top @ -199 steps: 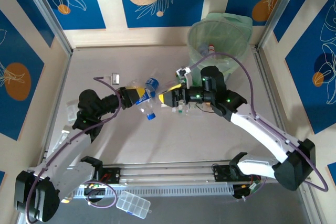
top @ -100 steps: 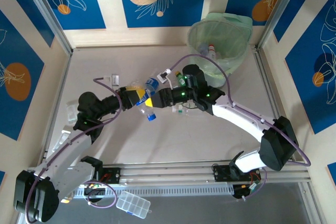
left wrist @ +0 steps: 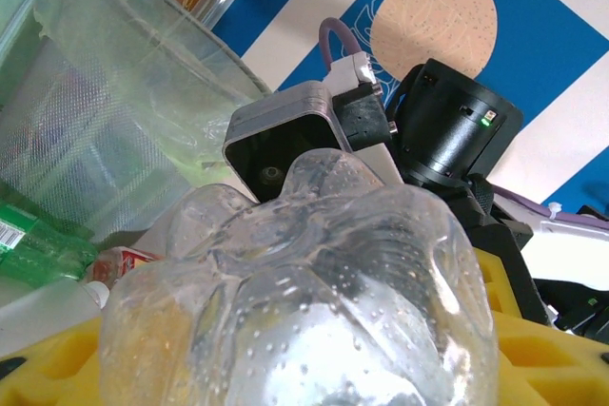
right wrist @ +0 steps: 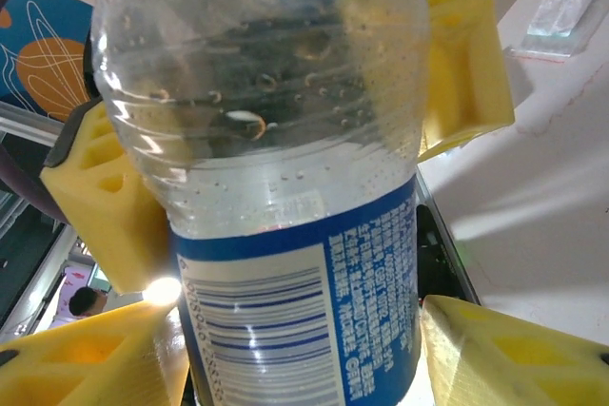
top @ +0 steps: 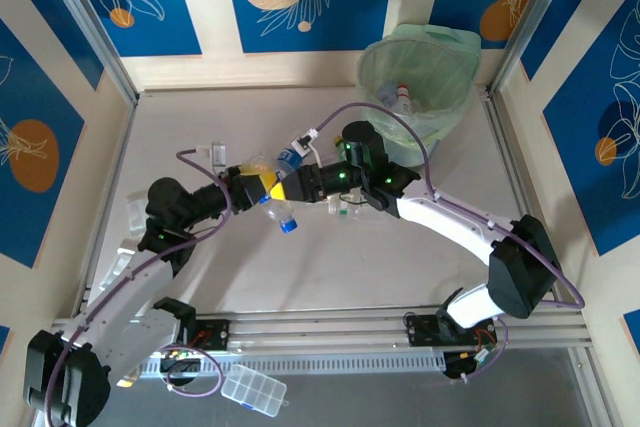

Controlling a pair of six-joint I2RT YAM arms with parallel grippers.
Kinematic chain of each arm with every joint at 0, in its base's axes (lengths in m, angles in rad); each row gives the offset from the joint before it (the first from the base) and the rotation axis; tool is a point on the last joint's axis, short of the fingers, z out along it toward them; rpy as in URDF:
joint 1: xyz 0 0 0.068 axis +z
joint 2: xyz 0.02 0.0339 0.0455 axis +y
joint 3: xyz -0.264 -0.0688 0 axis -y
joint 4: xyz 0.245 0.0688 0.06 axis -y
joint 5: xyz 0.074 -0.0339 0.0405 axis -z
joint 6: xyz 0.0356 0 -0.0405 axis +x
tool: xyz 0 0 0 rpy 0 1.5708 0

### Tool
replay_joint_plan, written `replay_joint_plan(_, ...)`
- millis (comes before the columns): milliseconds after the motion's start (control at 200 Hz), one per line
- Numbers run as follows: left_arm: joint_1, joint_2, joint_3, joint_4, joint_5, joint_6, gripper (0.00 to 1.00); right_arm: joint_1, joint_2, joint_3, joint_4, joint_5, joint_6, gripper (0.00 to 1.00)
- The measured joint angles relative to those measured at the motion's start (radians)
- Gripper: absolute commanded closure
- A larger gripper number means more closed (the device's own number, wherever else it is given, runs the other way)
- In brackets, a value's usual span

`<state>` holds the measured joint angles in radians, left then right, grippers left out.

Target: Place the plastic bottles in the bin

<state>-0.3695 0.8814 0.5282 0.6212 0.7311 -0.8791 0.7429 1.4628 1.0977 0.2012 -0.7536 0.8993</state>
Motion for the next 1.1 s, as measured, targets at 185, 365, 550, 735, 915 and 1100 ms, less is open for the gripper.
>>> replay_joint_plan(185, -0.011, -0.003, 0.0, -0.004, 0.0, 0.017, 0.53, 0.008, 0.001, 0.0, -0.005, 0.001, -0.001, 0.42)
replay_joint_plan(365, -0.013, -0.008, 0.0, -0.013, 0.0, 0.021, 0.43, 0.008, 0.0, 0.0, -0.008, 0.001, -0.007, 0.54)
replay_joint_plan(550, -0.014, -0.03, 0.0, -0.055, -0.01, 0.027, 0.18, 0.008, -0.006, 0.0, -0.019, 0.002, -0.019, 0.55)
replay_joint_plan(735, -0.019, -0.082, 0.013, -0.168, -0.034, 0.066, 0.01, -0.001, -0.074, 0.0, -0.113, 0.037, -0.084, 0.56)
replay_joint_plan(915, -0.02, -0.142, 0.059, -0.31, -0.09, 0.096, 0.01, -0.017, -0.146, 0.008, -0.245, 0.09, -0.169, 0.56)
replay_joint_plan(1100, -0.02, -0.174, 0.068, -0.401, -0.126, 0.097, 0.01, -0.028, -0.192, 0.039, -0.372, 0.164, -0.251, 0.56)
